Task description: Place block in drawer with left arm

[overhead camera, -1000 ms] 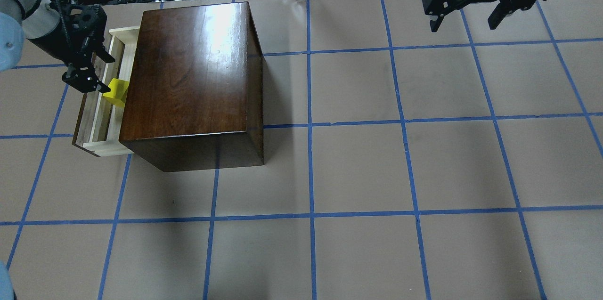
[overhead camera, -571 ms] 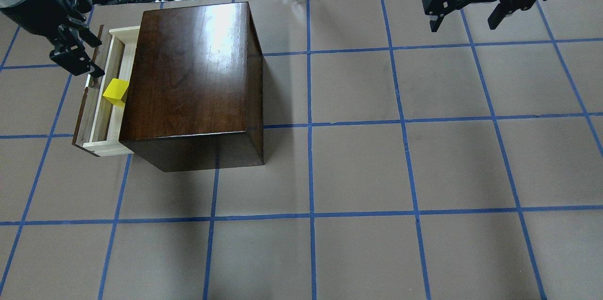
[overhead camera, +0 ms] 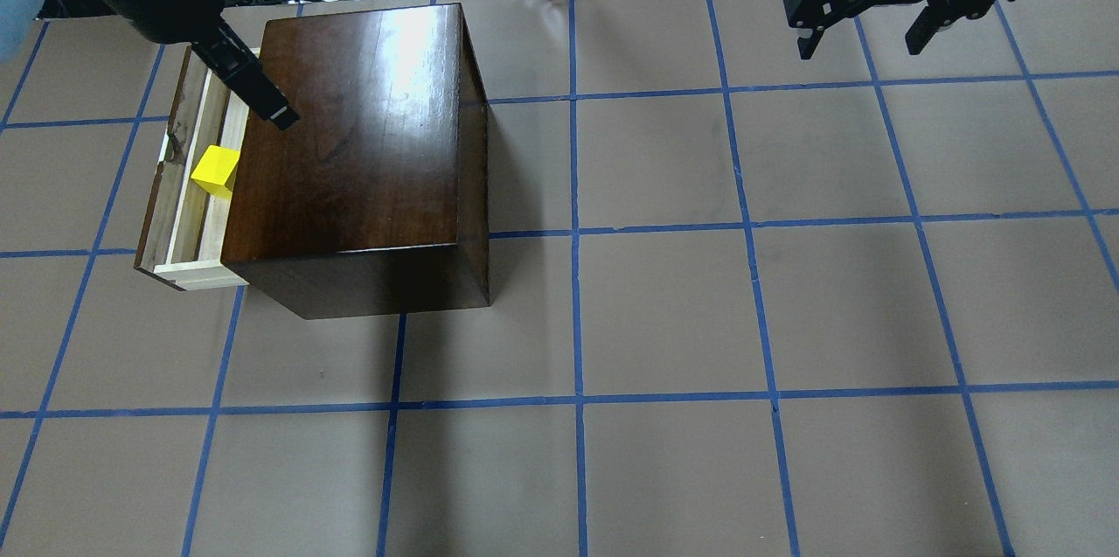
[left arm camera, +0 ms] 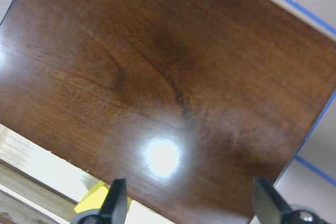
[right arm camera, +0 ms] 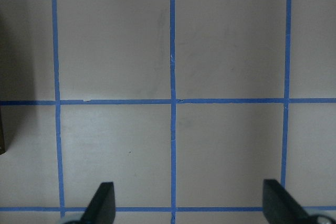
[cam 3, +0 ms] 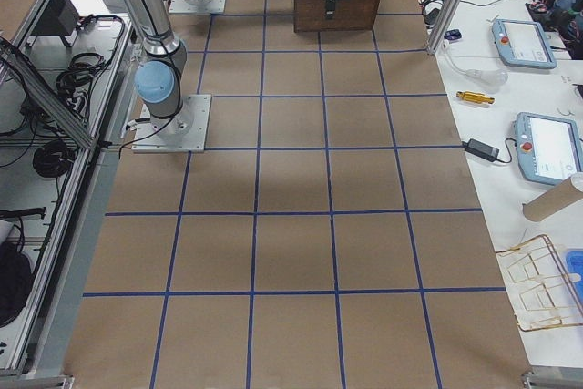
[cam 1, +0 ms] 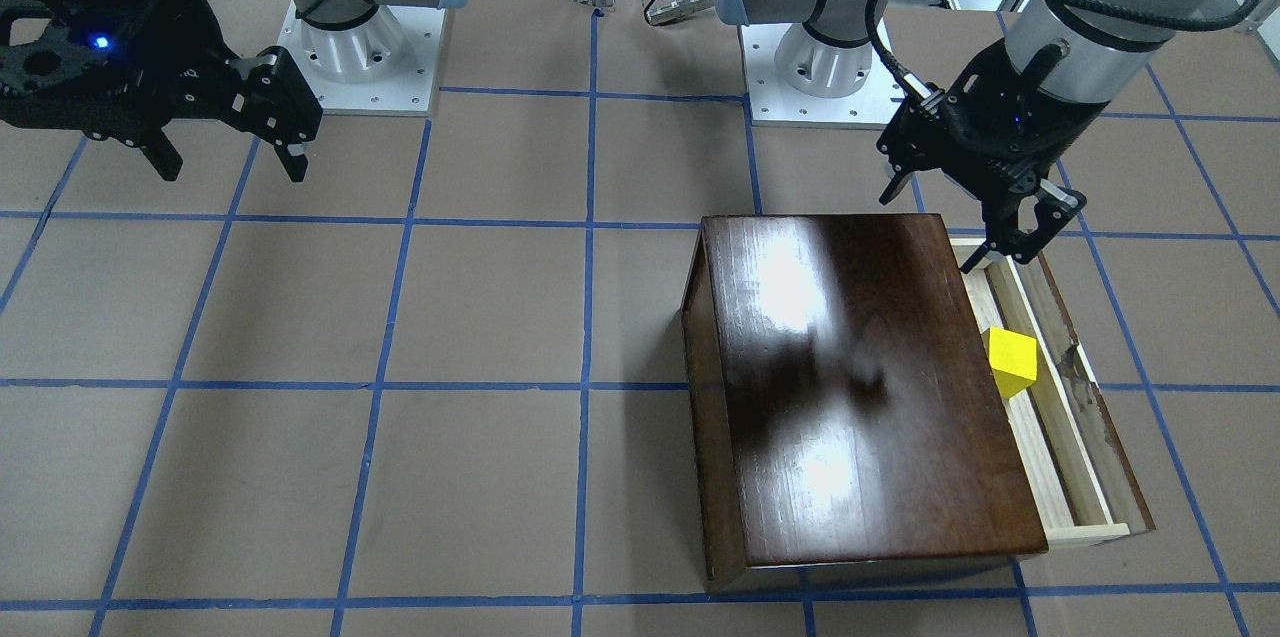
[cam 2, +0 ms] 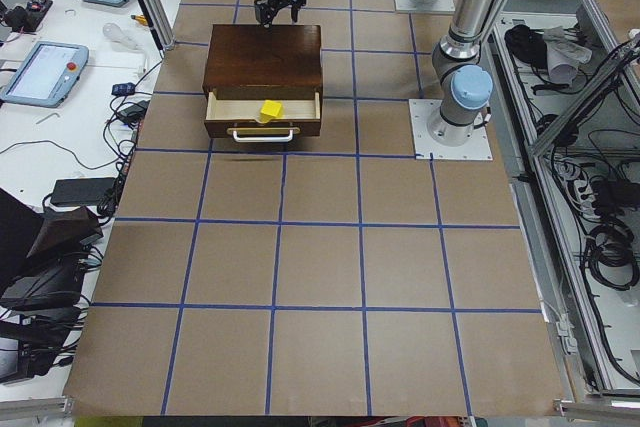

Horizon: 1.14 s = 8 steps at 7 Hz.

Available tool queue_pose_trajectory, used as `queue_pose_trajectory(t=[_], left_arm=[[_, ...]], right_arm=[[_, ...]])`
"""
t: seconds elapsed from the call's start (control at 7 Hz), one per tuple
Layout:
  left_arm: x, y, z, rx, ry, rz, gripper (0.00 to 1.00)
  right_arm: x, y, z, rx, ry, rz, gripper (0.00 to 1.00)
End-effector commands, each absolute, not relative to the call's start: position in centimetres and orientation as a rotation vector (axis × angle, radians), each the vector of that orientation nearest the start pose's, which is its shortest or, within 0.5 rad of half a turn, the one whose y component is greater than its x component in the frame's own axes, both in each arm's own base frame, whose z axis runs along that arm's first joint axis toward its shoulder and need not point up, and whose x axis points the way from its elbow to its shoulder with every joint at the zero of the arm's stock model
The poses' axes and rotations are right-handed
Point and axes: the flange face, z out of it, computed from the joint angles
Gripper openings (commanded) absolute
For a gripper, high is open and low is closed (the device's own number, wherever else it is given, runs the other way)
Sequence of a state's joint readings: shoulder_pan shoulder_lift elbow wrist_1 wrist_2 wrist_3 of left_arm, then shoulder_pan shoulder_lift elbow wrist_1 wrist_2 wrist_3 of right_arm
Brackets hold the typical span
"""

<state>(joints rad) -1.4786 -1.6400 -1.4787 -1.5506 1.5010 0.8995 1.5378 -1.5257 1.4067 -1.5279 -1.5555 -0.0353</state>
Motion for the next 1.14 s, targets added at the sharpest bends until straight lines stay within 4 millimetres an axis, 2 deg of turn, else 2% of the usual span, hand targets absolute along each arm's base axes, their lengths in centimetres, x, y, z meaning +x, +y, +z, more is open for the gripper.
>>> queue_pose_trajectory(t=[0.0,0.14,0.29,0.43,0.71,1.0], left_arm=[[-11.2,-52.9,50.4,0.815,3.081,-0.111,1.0],[-11.8,-52.3,50.7,0.748,3.086,-0.105,1.0],[-11.7,-52.0,50.9,0.505,3.071,-0.084,1.0],[-12.1,-51.7,51.1,0.385,3.067,-0.085,1.0],[-12.4,-51.7,50.9,-0.023,3.109,-0.09,1.0],[-12.5,-51.6,50.7,-0.168,3.117,-0.085,1.0]], right_arm=[[11.7,-52.0,54.1,-0.003,3.127,-0.118,1.0],[11.7,-52.0,54.2,-0.003,3.128,-0.121,1.0],[11.7,-52.0,54.1,-0.003,3.127,-0.118,1.0],[11.8,-52.0,54.1,-0.006,3.128,-0.118,1.0],[11.7,-52.0,54.1,-0.003,3.127,-0.118,1.0],[11.8,-52.0,54.1,-0.006,3.127,-0.118,1.0]])
